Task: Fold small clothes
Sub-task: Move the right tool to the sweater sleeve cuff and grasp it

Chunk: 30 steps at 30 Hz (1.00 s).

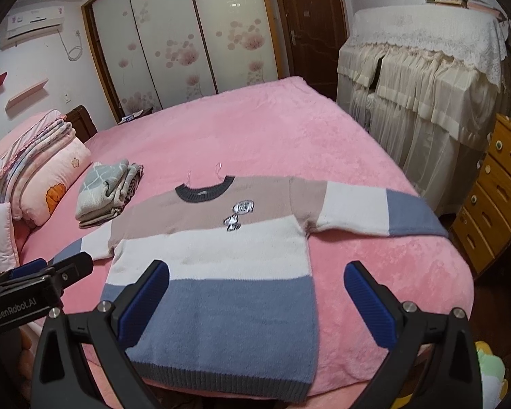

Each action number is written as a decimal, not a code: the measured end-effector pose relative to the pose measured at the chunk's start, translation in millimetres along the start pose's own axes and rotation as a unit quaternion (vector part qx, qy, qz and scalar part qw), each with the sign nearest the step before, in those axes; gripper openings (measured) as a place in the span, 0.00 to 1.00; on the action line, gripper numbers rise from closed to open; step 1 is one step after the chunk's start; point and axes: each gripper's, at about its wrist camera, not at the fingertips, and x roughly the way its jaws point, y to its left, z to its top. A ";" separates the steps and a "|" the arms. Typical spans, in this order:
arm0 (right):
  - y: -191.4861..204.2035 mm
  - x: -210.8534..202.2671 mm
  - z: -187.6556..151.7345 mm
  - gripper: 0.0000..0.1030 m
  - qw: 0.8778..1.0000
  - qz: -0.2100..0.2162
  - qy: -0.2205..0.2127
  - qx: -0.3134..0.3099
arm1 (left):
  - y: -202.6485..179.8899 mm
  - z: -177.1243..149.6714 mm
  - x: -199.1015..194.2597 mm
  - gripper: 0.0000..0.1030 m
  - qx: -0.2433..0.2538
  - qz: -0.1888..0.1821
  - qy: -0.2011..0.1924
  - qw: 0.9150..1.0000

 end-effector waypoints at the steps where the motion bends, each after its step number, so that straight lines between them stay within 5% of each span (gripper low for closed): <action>1: -0.9 -2.2 2.1 1.00 1.000 0.000 -0.006 -0.003 | -2.0 2.1 -0.8 0.99 0.002 0.001 -0.002 1.000; 11: -8.1 -24.7 30.2 1.00 0.995 -0.026 -0.082 -0.056 | -34.4 33.7 -4.7 0.99 0.030 -0.037 -0.007 0.999; 18: -49.2 -24.2 49.5 1.00 0.993 -0.046 -0.105 -0.034 | -82.8 54.2 2.0 0.99 0.073 -0.065 -0.031 0.995; 30: -157.1 6.4 58.1 0.95 0.991 -0.101 -0.080 0.045 | -190.1 78.7 66.9 0.99 0.137 -0.081 -0.060 0.985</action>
